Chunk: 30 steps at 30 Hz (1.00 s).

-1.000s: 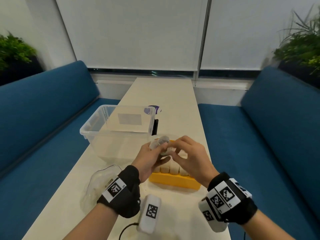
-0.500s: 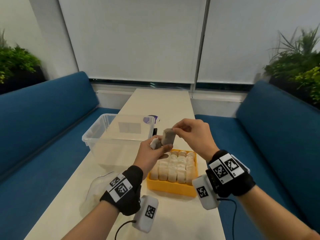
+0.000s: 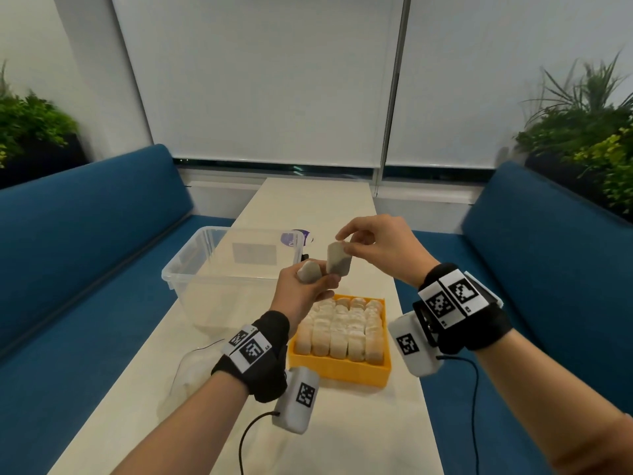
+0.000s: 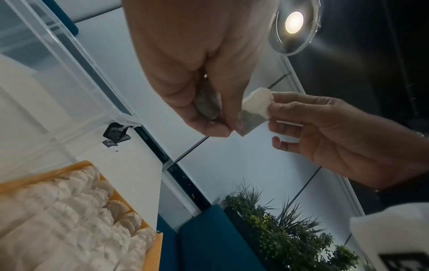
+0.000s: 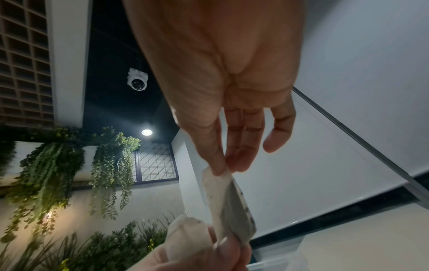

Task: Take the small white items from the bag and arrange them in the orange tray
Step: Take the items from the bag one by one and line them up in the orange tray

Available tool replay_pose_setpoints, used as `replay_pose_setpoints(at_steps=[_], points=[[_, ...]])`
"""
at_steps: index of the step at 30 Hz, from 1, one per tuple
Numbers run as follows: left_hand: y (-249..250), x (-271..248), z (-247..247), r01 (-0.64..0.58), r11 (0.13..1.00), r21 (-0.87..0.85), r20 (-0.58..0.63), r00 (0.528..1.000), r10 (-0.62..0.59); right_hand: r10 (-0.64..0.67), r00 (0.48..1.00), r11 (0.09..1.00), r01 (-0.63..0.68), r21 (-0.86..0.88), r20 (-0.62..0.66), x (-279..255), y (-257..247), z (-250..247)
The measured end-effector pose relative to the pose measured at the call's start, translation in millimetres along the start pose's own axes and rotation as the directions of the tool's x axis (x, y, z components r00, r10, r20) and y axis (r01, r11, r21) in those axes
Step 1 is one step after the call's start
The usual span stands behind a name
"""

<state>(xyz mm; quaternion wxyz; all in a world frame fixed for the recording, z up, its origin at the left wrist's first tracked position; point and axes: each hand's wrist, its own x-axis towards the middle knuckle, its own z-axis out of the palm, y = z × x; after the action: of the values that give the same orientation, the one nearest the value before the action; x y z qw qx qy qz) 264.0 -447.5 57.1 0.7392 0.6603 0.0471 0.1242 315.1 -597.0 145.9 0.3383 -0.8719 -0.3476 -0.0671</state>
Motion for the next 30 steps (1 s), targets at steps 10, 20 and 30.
replay_pose_setpoints(at_steps=[10, 20, 30], points=[[-10, -2, -9, 0.043, 0.997, 0.058, -0.017, 0.999, -0.042, -0.018, 0.999, 0.997, 0.020, -0.076, 0.030, 3, -4, 9], [-36, -11, -28, 0.163, 0.986, 0.040, -0.144, 0.977, -0.156, 0.198, 0.957, 0.962, -0.147, -0.230, 0.214, 5, 48, 48], [-39, -18, -48, 0.180, 0.982, 0.051, -0.174, 0.970, -0.169, 0.507, 0.752, 0.766, -0.169, -0.621, 0.421, -12, 104, 112]])
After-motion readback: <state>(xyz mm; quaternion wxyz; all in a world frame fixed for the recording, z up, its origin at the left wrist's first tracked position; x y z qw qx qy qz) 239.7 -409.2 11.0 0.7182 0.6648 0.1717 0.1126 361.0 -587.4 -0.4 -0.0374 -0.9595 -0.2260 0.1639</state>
